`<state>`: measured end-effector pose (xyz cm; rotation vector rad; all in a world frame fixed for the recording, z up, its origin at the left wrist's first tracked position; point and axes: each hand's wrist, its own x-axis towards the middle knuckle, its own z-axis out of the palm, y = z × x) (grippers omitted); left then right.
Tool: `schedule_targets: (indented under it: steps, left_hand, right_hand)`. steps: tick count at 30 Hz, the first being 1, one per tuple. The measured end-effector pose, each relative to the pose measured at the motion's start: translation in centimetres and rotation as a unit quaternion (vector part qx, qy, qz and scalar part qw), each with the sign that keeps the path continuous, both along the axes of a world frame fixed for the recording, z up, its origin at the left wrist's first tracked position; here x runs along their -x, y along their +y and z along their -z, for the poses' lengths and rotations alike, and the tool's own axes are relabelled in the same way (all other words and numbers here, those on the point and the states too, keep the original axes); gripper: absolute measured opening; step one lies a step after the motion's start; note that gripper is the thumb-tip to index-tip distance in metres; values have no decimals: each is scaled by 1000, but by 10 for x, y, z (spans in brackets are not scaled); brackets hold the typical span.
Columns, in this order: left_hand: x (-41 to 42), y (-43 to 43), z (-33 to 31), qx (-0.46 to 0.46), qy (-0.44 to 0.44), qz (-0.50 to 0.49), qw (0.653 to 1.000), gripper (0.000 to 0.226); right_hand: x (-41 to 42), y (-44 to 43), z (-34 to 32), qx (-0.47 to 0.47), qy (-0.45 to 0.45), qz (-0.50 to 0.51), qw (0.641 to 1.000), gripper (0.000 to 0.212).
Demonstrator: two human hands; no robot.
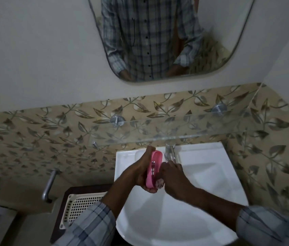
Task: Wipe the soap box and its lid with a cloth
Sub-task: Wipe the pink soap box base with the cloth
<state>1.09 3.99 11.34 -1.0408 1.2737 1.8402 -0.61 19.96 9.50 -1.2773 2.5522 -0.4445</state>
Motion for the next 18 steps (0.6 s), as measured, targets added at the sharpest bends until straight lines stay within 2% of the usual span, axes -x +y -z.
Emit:
schedule_targets:
  steps: [1, 2, 3, 5, 7, 10, 11, 12, 14, 16, 18]
  left_hand:
    - [-6, -2, 5, -7, 14, -41, 999, 84]
    - [-10, -6, 10, -19, 26, -79, 996, 83]
    - [-14, -13, 12, -36, 37, -106, 993, 82]
    - [-21, -25, 13, -76, 55, -129, 987, 85]
    - [-26, -31, 10, -111, 66, -124, 984, 90]
    - [-32, -40, 7, -161, 93, -111, 976, 99]
    - [-33, -42, 5, -169, 98, -109, 975, 101]
    - [-32, -43, 4, -173, 99, -108, 974, 102]
    - [-31, -42, 1, -171, 98, -103, 975, 102]
    - [-31, -39, -3, -148, 96, -82, 981, 107]
    - [-30, -34, -7, -116, 86, -56, 988, 110]
  right_hand:
    - [4, 4, -5, 53, -171, 42, 983, 29]
    - [9, 12, -7, 151, -320, 96, 930, 21]
    - [13, 23, -7, 244, -413, 168, 861, 14]
    - [22, 51, 4, 350, -484, 296, 746, 4]
    - [25, 83, 26, 387, -515, 362, 674, 13]
    - [13, 115, 56, 387, -650, 327, 567, 28]
    - [6, 122, 62, 376, -672, 319, 552, 34]
    - [-1, 127, 66, 366, -669, 335, 553, 37]
    - [-12, 130, 69, 355, -603, 398, 593, 37]
    - [-20, 125, 63, 337, -519, 422, 663, 29]
    - [-24, 113, 47, 314, -435, 379, 754, 22]
